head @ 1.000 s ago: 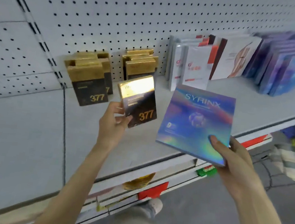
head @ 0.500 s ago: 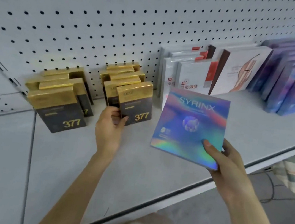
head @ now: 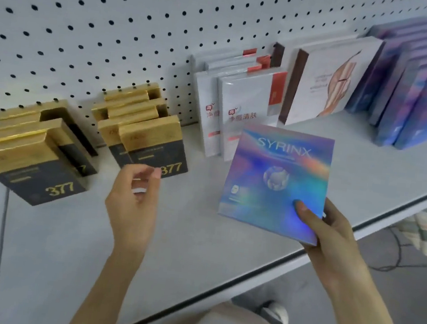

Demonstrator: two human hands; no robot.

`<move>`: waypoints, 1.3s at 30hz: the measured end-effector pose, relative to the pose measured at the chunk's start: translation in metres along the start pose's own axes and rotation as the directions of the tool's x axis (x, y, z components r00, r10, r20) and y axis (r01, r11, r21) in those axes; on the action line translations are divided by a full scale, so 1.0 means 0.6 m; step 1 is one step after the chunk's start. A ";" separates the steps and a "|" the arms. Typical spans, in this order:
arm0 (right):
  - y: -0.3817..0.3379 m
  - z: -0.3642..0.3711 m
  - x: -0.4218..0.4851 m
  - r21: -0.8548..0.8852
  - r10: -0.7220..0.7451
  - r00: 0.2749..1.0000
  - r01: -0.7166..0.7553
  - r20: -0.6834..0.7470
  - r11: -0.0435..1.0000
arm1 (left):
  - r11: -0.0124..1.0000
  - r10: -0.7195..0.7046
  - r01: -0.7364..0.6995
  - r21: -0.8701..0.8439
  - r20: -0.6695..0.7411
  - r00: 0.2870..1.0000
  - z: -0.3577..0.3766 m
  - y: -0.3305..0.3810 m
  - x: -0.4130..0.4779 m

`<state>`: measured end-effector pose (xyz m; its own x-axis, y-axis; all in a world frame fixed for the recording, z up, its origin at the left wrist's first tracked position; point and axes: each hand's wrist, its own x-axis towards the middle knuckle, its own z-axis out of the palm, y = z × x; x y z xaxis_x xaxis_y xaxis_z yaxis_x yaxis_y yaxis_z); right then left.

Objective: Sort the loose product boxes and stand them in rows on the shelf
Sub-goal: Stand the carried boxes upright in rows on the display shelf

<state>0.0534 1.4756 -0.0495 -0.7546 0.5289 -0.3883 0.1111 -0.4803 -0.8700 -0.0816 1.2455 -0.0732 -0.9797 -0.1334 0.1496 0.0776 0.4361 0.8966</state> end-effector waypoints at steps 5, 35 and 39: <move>-0.023 -0.071 0.010 0.080 -0.003 1.000 0.001 0.021 0.997 | 0.982 0.050 0.029 -0.188 0.404 0.913 0.099 0.075 -0.081; -0.316 -0.737 0.261 -0.438 -0.267 0.959 0.282 0.096 0.854 | 0.988 -0.081 0.134 -0.081 0.463 0.882 0.730 0.389 -0.443; -0.374 -0.794 0.347 -0.489 -0.292 0.956 0.272 0.036 0.829 | 0.978 -0.074 0.163 -0.134 0.504 0.861 0.847 0.430 -0.417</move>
<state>0.1793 2.0269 -0.0798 -0.7771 0.6204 -0.1058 0.2032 0.0882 -0.9752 0.0896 1.8438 -0.0914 -0.9420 0.3013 -0.1476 -0.0587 0.2853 0.9567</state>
